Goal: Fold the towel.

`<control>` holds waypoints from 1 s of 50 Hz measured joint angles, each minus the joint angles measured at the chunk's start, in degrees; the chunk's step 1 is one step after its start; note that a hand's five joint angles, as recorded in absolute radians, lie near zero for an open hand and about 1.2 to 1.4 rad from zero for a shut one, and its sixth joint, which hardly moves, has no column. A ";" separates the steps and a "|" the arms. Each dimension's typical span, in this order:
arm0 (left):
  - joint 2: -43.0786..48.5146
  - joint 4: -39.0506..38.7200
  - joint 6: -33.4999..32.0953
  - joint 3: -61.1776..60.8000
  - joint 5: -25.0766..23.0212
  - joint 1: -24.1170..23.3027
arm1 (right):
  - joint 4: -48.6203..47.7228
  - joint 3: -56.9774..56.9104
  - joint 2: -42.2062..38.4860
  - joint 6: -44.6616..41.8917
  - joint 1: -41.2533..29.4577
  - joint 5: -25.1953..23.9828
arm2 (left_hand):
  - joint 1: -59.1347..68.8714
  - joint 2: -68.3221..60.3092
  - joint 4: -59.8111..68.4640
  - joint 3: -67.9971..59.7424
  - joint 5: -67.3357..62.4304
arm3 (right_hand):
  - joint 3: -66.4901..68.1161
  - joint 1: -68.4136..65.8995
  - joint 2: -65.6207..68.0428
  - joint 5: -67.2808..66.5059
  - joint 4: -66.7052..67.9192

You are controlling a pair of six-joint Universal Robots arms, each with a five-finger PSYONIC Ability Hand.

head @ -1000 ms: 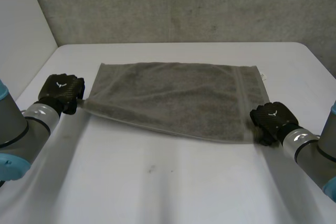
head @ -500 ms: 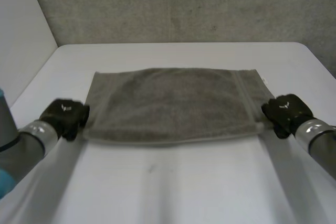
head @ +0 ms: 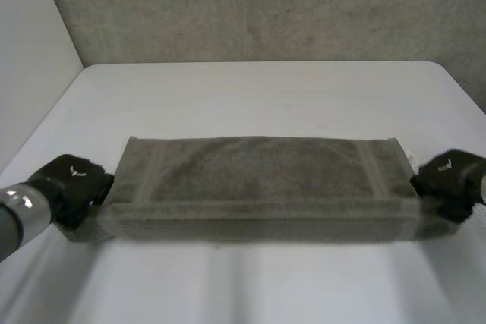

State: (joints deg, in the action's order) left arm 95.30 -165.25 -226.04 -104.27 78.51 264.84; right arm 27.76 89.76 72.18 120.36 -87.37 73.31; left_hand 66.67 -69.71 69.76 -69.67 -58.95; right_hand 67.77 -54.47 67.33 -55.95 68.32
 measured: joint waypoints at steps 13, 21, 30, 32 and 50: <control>24.04 -6.16 7.49 25.19 0.83 -4.92 | -12.19 -20.03 -19.75 9.66 -11.57 8.18 | 0.00 0.00 0.00 0.00 -0.30 | 0.29 0.00 0.00 -0.66 0.01; 36.16 -6.11 8.82 40.91 2.35 -7.13 | -16.78 -29.40 -28.83 9.43 -13.38 12.31 | 0.00 0.00 0.00 0.00 -0.30 | 0.29 0.00 0.00 -0.66 0.01; 45.82 -6.20 8.82 54.46 5.36 -8.16 | -20.28 -36.91 -34.44 9.52 -13.71 15.74 | 0.00 0.00 0.00 0.00 -0.30 | 0.29 0.00 0.00 -0.67 0.01; 47.44 -6.31 8.79 56.48 5.55 -8.34 | -20.98 -38.19 -35.46 9.54 -13.87 16.41 | 0.00 0.00 0.00 -0.01 -0.30 | 0.29 0.00 0.00 -0.67 0.01; 48.52 -9.63 9.14 58.93 6.35 -11.18 | -33.12 -36.13 -29.04 14.80 -15.52 24.24 | -56.14 59.63 -59.64 59.52 57.05 | -55.65 42.44 -54.07 52.32 -55.07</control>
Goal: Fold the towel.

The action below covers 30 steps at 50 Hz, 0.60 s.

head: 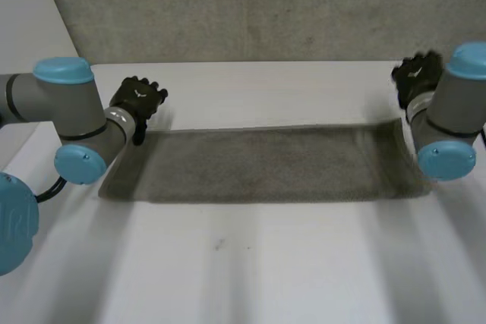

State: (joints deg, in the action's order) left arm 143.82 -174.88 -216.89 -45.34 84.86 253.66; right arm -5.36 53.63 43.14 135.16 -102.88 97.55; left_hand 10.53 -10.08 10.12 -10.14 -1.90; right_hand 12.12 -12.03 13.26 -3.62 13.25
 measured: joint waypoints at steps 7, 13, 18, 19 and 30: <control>-7.60 -0.24 2.56 -5.65 -0.03 -0.48 | -5.14 10.38 12.56 8.67 0.71 -0.18 | -0.43 0.55 -0.44 0.48 0.26 | 0.00 0.00 0.00 0.05 0.00; -14.93 -0.67 6.44 -13.48 -0.33 -0.50 | -4.10 20.44 19.04 11.62 2.79 -4.46 | -0.44 0.59 -0.50 0.47 0.27 | 0.00 0.00 0.00 0.19 0.00; -21.91 -1.94 10.06 -22.25 -0.75 -0.48 | -0.94 28.90 21.92 11.88 5.38 -9.74 | -0.50 0.61 -0.50 0.67 0.27 | 0.00 0.00 0.00 0.21 0.00; -23.56 -2.57 10.96 -24.49 -0.82 -0.46 | -0.22 30.82 22.31 11.85 6.10 -10.91 | -0.50 0.62 -0.50 0.67 0.27 | 0.00 0.00 0.00 0.21 0.00; -34.67 -15.04 18.43 -42.37 -1.01 -0.18 | -0.32 41.17 20.83 10.88 10.73 -18.80 | -0.50 0.62 -0.50 0.67 0.27 | 1.59 -0.73 0.98 -0.93 1.08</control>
State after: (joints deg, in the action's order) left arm 109.15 -189.92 -198.46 -87.71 83.86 253.48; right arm -5.68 94.80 63.97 146.04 -92.16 78.75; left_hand 10.03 -9.46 9.61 -9.48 -1.63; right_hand 13.71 -12.76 14.25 -4.55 14.33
